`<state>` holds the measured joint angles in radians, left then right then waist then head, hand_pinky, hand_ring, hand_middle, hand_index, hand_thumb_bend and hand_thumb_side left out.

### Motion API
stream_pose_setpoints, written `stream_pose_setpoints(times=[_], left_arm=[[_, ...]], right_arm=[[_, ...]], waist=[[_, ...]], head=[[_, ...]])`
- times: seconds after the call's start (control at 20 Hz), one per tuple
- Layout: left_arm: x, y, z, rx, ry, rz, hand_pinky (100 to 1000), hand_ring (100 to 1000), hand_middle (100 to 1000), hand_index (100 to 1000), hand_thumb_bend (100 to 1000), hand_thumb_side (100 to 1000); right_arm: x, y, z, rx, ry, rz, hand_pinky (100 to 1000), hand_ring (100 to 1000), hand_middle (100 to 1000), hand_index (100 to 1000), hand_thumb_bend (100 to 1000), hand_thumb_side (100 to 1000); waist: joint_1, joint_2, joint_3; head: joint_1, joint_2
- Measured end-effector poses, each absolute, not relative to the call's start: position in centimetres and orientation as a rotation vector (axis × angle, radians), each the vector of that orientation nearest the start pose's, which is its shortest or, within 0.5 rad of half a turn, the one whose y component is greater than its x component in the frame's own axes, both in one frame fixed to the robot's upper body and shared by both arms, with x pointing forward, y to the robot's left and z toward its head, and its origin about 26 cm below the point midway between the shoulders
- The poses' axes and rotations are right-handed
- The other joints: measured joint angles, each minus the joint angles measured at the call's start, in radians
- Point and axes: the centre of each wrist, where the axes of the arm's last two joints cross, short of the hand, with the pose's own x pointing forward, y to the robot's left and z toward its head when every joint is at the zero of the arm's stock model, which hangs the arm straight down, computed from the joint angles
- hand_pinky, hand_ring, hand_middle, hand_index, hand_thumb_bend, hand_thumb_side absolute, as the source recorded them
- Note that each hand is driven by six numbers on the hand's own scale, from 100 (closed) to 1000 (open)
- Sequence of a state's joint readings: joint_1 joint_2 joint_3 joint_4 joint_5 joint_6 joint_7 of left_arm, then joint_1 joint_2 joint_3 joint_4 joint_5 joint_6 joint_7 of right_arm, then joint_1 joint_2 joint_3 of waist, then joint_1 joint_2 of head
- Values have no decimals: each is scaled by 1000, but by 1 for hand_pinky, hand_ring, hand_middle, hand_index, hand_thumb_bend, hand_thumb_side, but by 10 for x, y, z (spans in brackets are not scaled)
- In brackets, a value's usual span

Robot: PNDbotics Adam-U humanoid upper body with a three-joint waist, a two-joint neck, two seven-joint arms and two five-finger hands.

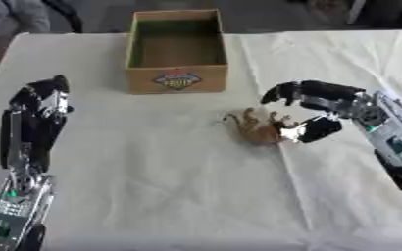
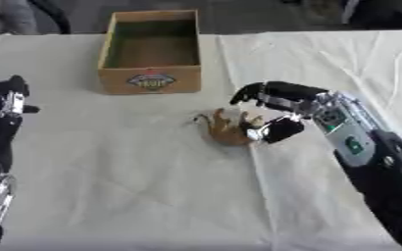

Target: Pick up objects on the table and place them in the box.

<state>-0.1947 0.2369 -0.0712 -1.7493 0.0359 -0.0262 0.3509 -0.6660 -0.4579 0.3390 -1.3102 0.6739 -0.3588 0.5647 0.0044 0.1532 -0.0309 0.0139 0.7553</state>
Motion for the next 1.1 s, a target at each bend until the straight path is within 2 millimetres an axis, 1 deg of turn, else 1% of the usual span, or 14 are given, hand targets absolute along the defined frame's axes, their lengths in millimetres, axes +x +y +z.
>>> stream_pose_setpoints(times=[0.3, 0.35, 0.7, 0.9, 1.1], left_arm=[[315, 252, 98, 270, -1973, 61, 544, 771, 501, 628, 313, 491], [315, 252, 98, 270, -1973, 61, 544, 771, 501, 628, 313, 491], [315, 252, 98, 270, -1973, 61, 544, 771, 501, 628, 312, 491], [315, 252, 98, 270, -1973, 61, 544, 771, 501, 628, 312, 491], [315, 252, 98, 270, -1973, 61, 544, 771, 501, 628, 311, 492]], right_arm=[[418, -236, 133, -486, -1447, 1935, 770, 875, 893, 919, 101, 510], [419, -237, 131, -495, -1434, 1943, 772, 874, 894, 920, 112, 518], [420, -239, 125, -535, -1390, 1980, 771, 871, 894, 921, 130, 526], [421, -238, 123, -539, -1383, 1999, 772, 868, 896, 922, 171, 540], [420, -237, 120, -531, -1366, 2027, 766, 863, 895, 923, 209, 623]], waist=[[0, 0, 0], [0, 0, 0], [0, 0, 0], [0, 0, -1], [0, 0, -1]], head=[[0, 0], [0, 0], [-1, 0], [-3, 0], [-4, 0]])
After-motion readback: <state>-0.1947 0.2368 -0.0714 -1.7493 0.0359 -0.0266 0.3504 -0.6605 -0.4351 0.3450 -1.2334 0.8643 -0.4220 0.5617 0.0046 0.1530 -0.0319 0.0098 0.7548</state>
